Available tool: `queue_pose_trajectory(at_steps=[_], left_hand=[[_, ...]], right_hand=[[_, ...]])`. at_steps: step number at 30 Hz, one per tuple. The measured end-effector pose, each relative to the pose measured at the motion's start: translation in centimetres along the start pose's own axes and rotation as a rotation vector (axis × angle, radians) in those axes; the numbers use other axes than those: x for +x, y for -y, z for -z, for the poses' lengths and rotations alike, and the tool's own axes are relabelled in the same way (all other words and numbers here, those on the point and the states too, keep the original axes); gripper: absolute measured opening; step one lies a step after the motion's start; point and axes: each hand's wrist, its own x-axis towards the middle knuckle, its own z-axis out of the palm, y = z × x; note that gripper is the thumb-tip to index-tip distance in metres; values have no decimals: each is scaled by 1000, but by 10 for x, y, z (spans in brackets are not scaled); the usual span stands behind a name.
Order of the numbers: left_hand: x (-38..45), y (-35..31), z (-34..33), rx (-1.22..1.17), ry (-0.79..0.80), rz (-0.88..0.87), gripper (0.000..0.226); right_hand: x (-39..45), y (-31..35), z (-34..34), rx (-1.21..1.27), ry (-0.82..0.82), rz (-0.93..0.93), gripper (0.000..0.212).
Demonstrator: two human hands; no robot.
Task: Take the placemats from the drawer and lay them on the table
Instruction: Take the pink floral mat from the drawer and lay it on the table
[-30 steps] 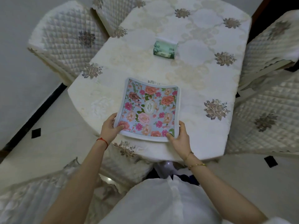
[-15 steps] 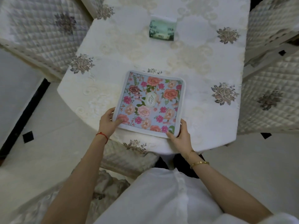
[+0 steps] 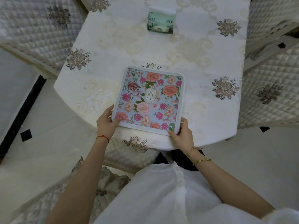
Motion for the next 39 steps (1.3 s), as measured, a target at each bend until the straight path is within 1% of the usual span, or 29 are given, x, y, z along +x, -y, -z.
queue_pose_trajectory(at_steps=[5, 8, 11, 13, 15, 18, 21, 27, 29, 33, 39], left_hand=[[1, 4, -6, 109, -84, -1, 61], [4, 5, -9, 160, -133, 23, 60], [11, 3, -11, 306, -137, -60, 57], [21, -3, -14, 379, -115, -135, 50], [36, -14, -20, 417, -79, -226, 47], [67, -39, -35, 504, -19, -371, 46], [101, -58, -50, 584, 50, -472, 49], [156, -66, -67, 739, 176, -439, 56], [166, -65, -71, 773, 214, -465, 56], [179, -58, -76, 899, 283, -537, 56], [187, -43, -74, 976, 313, -647, 57]], right_hand=[[6, -1, 6, -97, -35, 20, 64], [10, -3, 12, -294, -78, 43, 80], [16, -2, 20, -418, -138, 90, 89], [27, 3, 22, -422, -169, 146, 86], [46, 13, 23, -445, -181, 217, 78], [86, 37, 20, -502, -127, 303, 66], [129, 63, 11, -526, -90, 356, 64], [189, 82, 1, -658, -64, 300, 65], [196, 78, 0, -692, -51, 307, 66], [195, 65, -4, -755, -44, 377, 65], [192, 50, -7, -760, -116, 384, 64]])
